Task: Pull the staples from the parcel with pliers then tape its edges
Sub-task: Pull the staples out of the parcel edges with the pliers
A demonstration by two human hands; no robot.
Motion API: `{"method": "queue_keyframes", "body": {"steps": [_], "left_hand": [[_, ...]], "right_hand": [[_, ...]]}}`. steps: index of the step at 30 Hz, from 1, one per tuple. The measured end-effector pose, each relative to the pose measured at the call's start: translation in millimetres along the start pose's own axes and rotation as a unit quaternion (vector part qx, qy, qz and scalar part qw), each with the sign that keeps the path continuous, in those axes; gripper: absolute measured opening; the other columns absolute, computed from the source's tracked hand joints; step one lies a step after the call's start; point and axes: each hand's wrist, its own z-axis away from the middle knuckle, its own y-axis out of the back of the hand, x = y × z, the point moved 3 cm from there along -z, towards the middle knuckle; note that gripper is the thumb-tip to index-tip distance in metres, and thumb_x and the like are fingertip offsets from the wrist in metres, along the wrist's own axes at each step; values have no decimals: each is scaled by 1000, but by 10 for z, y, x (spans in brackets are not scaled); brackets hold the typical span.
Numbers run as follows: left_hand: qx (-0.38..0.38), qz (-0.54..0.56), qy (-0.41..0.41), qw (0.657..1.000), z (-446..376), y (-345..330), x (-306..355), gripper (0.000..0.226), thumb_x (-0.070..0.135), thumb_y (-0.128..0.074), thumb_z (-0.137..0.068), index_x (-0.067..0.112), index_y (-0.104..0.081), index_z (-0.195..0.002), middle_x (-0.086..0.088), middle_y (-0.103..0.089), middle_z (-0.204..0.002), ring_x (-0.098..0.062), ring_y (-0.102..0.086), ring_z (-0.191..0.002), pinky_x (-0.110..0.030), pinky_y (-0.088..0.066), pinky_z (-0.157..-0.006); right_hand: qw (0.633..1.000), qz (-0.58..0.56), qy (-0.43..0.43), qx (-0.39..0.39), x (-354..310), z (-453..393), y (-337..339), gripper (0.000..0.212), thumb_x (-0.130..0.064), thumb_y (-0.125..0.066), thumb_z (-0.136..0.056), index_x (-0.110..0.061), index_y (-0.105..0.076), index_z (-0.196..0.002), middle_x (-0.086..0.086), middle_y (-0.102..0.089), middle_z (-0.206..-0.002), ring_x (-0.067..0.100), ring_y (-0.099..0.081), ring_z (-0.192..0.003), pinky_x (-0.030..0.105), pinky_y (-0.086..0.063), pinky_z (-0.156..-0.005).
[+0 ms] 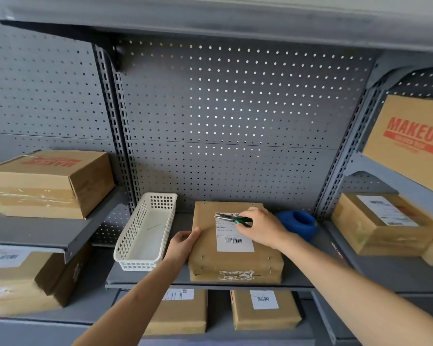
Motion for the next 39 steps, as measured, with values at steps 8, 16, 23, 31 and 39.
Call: {"method": "queue_keyframes", "body": {"steps": [8,16,23,31,39], "left_hand": [[7,-4,4,1000,-39,0,-22,63,63,-76,-78,18,-62,-120,-7,-73,-110,-26,-72,-99,-48,-60,-92],[7,0,10,1000,-34,-1,-17,58,60,-75,-81,17,-61,-119,-8,-74,-108,-26,-73,-97,-49,-61,-89],[12,16,8,1000,-33,-20,-22,55,55,-75,-84,15,-61,-120,-7,-73,-108,-25,-72,-98,-46,-60,-91],[14,25,4,1000,19,-36,-9,49,52,-74,-87,16,-60,-117,-6,-72,-106,-21,-71,-92,-31,-57,-71],[22,14,-5,1000,-30,-28,-34,51,56,-75,-83,18,-63,-115,-5,-73,-108,-22,-72,-97,-39,-60,-88]], "right_hand": [[999,11,35,4,-75,316,-61,39,-46,-60,-97,-22,-72,-126,-10,-64,-116,12,-63,-103,39,-59,-86],[996,46,77,3,-208,540,-74,40,-52,-57,-91,-29,-74,-120,-17,-66,-117,8,-61,-102,34,-58,-79],[990,70,126,-2,-325,659,-106,35,-50,-63,-92,-27,-76,-116,-12,-69,-109,10,-60,-98,34,-57,-73],[985,101,143,0,-382,684,-111,34,-45,-66,-93,-28,-76,-121,-12,-69,-112,11,-59,-103,27,-38,-66],[982,115,147,-1,-385,693,-118,35,-47,-66,-93,-30,-76,-122,-13,-67,-115,11,-58,-103,26,-36,-61]]}}
